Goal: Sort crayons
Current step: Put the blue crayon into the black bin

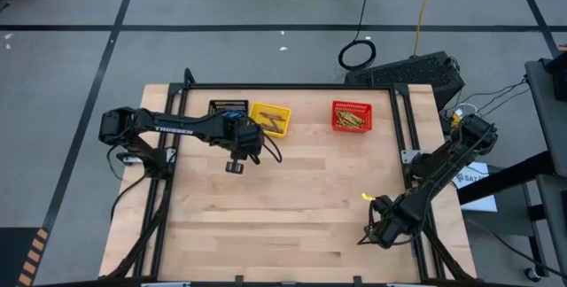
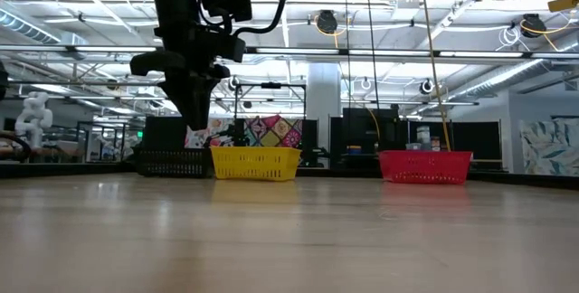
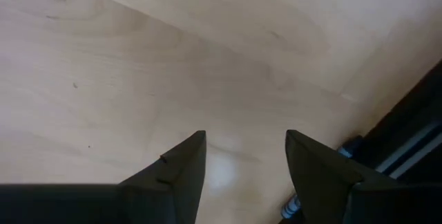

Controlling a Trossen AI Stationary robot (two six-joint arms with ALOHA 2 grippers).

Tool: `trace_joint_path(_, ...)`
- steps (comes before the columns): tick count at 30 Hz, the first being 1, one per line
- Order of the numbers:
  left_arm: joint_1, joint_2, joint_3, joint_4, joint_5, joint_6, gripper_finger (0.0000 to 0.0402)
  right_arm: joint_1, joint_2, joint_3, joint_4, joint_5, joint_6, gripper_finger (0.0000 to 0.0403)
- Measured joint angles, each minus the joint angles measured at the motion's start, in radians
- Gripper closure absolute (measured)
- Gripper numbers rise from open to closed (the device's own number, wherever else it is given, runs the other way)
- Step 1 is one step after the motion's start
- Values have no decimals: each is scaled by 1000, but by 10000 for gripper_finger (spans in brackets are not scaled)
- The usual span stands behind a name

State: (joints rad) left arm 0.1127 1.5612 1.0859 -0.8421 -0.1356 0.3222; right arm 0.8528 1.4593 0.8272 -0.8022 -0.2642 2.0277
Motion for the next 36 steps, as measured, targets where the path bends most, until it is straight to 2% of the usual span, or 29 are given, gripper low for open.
trace_joint_path(5, 0, 0, 0, 12, 0, 6, 317, 0, 0, 0, 3, 1, -1, 260)
trace_joint_path(11, 0, 0, 0, 31, 0, 6, 317, 0, 0, 0, -41, 1, 1, 374)
trace_joint_path(13, 0, 0, 0, 33, 0, 6, 317, 0, 0, 0, -55, 0, -7, 395)
trace_joint_path(16, 0, 0, 0, 33, 0, 5, 317, 0, 0, 0, -56, -35, -8, 391)
trace_joint_path(24, 0, 0, 0, 33, 0, 5, 317, 3, 80, 0, -49, -242, -79, 400)
trace_joint_path(36, 0, 0, 0, 51, 0, 4, 317, 9, 152, 0, -2, -320, -54, 402)
